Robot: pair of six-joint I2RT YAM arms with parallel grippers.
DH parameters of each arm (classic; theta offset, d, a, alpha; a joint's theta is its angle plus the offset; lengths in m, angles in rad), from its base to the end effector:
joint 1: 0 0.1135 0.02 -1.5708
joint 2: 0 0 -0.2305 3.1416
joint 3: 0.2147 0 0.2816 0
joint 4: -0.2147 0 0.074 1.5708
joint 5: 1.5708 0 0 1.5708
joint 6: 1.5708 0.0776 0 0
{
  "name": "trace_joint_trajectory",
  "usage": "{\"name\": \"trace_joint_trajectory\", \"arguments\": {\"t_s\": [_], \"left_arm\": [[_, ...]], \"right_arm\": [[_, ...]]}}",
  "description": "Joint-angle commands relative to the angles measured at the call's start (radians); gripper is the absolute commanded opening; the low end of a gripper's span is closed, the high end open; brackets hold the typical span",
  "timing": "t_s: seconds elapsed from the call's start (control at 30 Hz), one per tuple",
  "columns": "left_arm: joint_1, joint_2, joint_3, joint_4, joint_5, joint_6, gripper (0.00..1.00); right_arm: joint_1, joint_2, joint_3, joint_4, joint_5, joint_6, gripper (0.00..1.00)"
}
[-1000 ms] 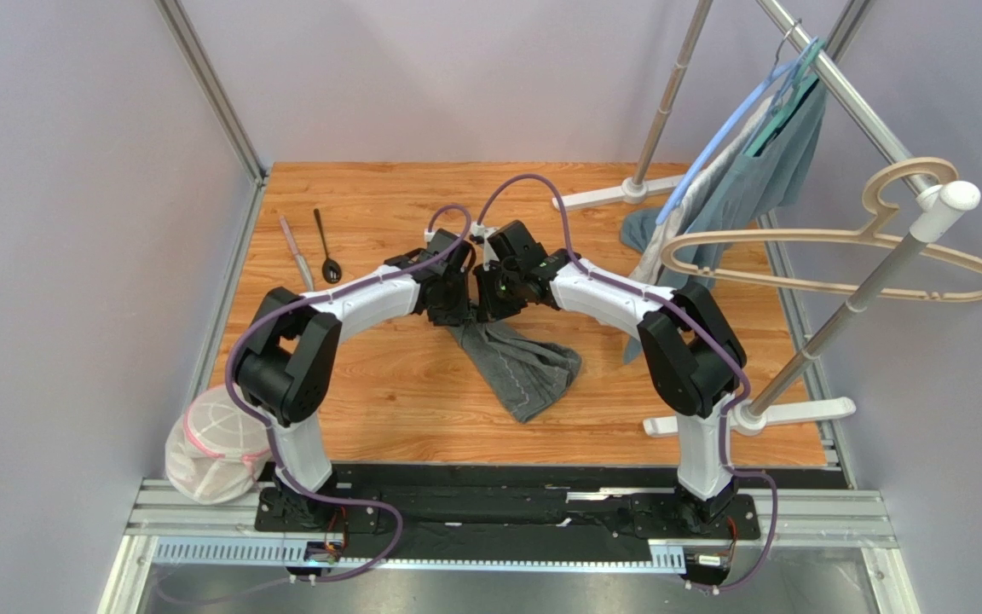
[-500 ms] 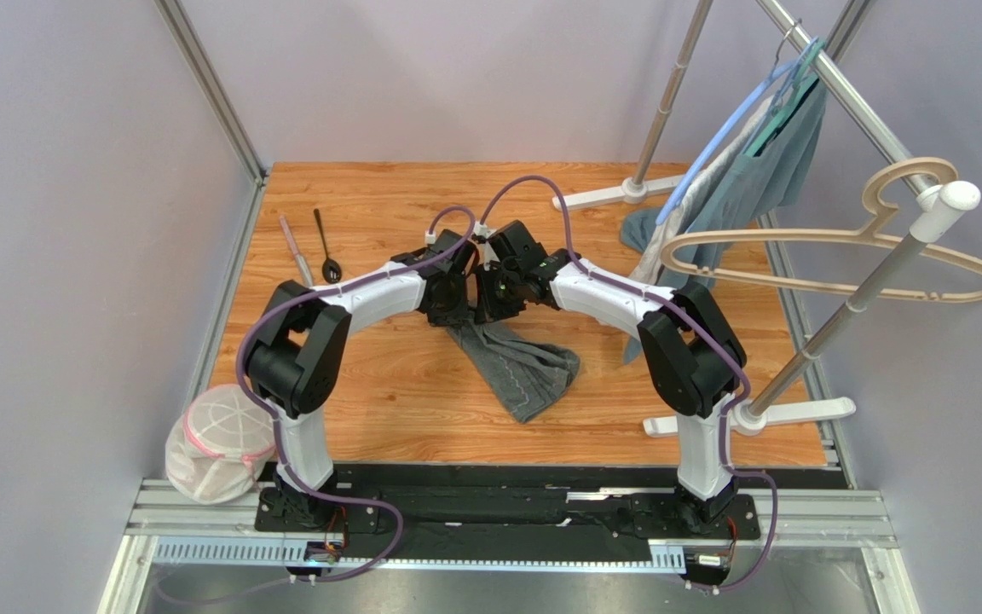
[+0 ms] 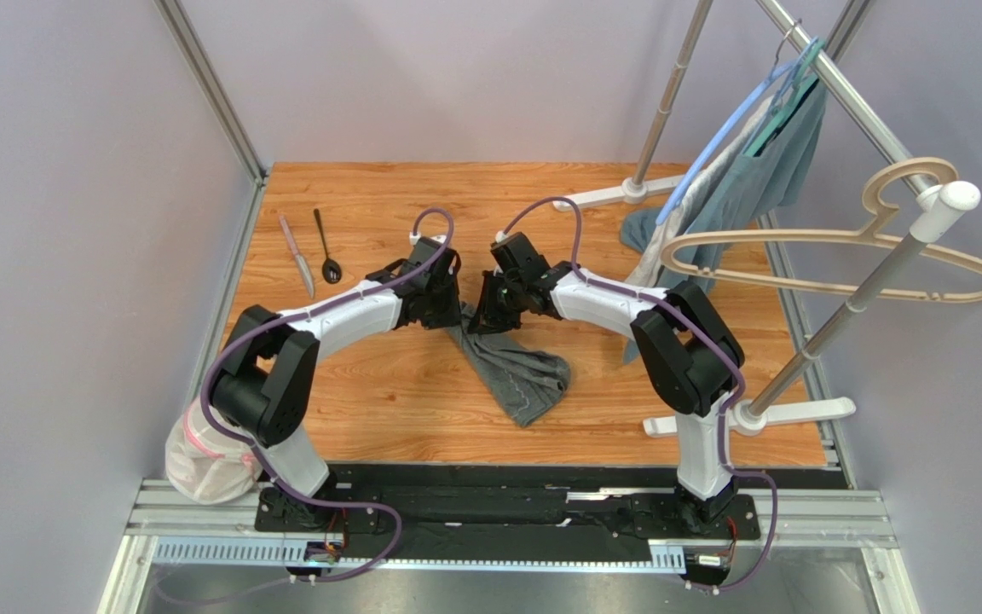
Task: Fold the napkin into a case and place the utensils inside
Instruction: Grasp the top corner of the smaller rectangle folded napkin from the folded napkin.
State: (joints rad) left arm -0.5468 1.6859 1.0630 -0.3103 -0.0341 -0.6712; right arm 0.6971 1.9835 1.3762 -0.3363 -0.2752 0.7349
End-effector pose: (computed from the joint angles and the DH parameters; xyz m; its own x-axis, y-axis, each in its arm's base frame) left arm 0.3389 -0.2032 0.1089 -0.8499 -0.2103 -0.4832 -0.0335 0.9366 -0.3488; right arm 0.3391 0.3114 0.0965 -0.9568 0.0405 -0.2879 -0.1328 0.8200 0.5567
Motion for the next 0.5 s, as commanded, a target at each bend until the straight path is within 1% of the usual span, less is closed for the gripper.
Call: {"name": "trace_joint_trajectory", "arguments": {"t_s": [0.0, 0.07, 0.2, 0.27, 0.37, 0.4, 0.47], "left_arm": [[0.007, -0.026, -0.017, 0.079, 0.026, -0.010, 0.00], [0.008, -0.029, -0.026, 0.088, 0.026, -0.011, 0.00], [0.008, -0.049, -0.067, 0.131, 0.028, -0.010, 0.00], [0.008, -0.060, -0.078, 0.148, 0.051, -0.010, 0.00], [0.010, -0.060, -0.086, 0.132, 0.051, -0.013, 0.00], [0.011, -0.060, -0.089, 0.131, 0.048, -0.013, 0.00], [0.016, -0.052, -0.093, 0.128, 0.042, -0.014, 0.00]], "right_arm": [[-0.002, 0.028, -0.055, 0.143, -0.035, 0.161, 0.00], [-0.001, 0.035, -0.068, 0.167, -0.033, 0.191, 0.00], [-0.002, 0.052, -0.121, 0.304, -0.021, 0.257, 0.00], [-0.002, 0.055, -0.140, 0.359, -0.013, 0.270, 0.00], [-0.001, 0.058, -0.146, 0.391, 0.014, 0.247, 0.00], [0.001, 0.063, -0.149, 0.429, 0.004, 0.210, 0.00], [0.001, 0.075, -0.147, 0.465, -0.065, 0.166, 0.00]]}}
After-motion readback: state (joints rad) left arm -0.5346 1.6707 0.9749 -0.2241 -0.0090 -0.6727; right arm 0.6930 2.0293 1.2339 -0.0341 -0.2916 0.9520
